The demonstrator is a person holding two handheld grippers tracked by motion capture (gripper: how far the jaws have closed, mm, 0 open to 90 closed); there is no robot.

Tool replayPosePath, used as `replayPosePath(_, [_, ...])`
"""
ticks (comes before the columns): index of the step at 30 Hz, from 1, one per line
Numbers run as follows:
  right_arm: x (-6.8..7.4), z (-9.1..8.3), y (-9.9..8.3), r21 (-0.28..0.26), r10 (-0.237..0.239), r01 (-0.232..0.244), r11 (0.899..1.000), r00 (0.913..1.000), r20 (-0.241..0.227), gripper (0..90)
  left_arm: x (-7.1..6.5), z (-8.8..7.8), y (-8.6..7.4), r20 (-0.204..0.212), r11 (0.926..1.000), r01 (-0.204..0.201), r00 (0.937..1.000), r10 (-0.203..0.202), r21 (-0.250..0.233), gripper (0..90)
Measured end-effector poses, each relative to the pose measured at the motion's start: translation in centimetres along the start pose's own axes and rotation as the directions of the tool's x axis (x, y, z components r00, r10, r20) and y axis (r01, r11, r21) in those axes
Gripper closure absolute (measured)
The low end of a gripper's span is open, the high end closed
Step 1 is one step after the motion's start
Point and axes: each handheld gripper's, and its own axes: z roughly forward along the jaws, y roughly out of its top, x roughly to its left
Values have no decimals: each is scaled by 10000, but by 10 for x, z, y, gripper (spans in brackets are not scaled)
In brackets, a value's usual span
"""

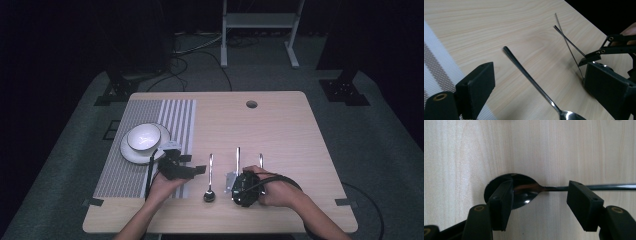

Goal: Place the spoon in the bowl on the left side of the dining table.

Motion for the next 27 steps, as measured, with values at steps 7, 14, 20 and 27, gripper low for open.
replayPosePath(7, [-4,1,-2,-121,139,-141,9998,9997,-219,372,-4,9,5,188,9999,8,9998,-10,114,92])
replayPosePath(14, [-5,1,-3,-235,151,-158,9996,9994,-308,373,-6,20,10,352,9994,265,9990,-272,203,93])
replayPosePath(20, [-4,1,-4,-301,98,-106,9995,9996,-271,383,-7,38,19,593,9972,682,9958,-700,311,112])
replayPosePath(27, [-2,0,-3,-282,-110,106,9995,9999,-134,394,-13,60,27,540,9947,709,9957,-750,743,127])
